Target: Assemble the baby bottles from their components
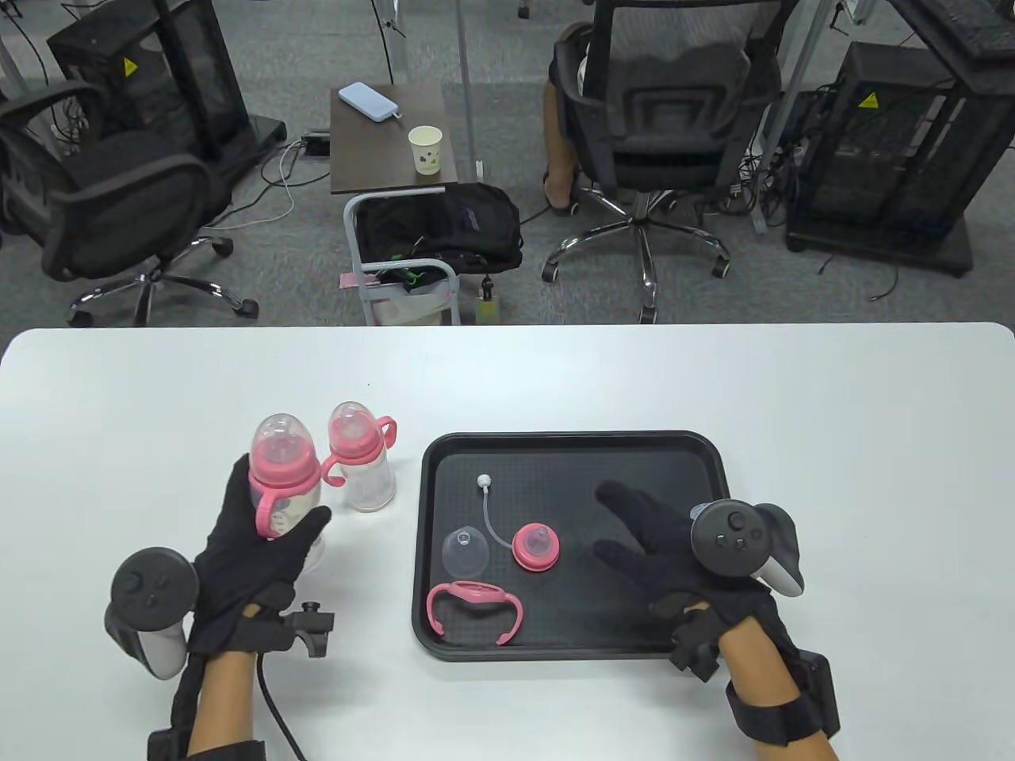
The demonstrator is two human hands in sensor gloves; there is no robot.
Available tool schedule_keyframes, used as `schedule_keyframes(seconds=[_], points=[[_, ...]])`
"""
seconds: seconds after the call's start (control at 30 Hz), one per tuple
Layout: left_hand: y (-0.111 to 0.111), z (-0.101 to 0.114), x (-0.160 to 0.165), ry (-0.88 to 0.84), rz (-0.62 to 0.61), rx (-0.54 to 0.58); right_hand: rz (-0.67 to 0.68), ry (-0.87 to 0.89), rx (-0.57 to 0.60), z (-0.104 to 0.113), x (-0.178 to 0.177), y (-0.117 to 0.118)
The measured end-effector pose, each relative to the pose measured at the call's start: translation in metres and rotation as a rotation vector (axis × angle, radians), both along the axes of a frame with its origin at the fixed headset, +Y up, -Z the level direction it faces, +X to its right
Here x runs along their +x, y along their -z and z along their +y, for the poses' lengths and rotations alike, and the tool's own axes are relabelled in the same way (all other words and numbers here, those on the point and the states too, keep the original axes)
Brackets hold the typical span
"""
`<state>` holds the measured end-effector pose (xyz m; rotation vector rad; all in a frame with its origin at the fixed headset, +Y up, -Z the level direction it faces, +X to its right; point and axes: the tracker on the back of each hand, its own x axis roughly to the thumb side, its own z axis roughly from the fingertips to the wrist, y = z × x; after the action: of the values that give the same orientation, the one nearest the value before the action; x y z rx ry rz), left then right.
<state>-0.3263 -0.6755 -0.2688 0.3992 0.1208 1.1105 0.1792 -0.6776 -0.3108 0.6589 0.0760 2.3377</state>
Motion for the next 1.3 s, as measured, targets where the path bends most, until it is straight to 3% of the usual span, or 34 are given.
schedule_keyframes(seconds=[0.23,0.37,0.47,0.77,0.97,1.3], points=[[0.035,-0.049,-0.035,-0.062,0.062,-0.209,-0.051,0.023,-0.023,-0.003,0.013,0.01],[0.049,-0.074,-0.038,-0.164,0.096,-0.252,-0.07,0.023,-0.013,-0.001,0.019,0.011],[0.056,-0.087,-0.037,-0.142,0.105,-0.276,-0.075,0.026,-0.012,-0.001,0.02,0.011],[0.05,-0.1,-0.035,-0.123,0.109,-0.243,-0.075,0.031,-0.016,-0.001,0.022,0.011],[0.037,-0.101,-0.039,-0.003,0.111,-0.291,-0.065,0.026,-0.018,-0.002,0.021,0.011],[0.024,-0.104,-0.044,-0.004,0.139,-0.359,-0.05,0.02,-0.025,-0.003,0.018,0.01]])
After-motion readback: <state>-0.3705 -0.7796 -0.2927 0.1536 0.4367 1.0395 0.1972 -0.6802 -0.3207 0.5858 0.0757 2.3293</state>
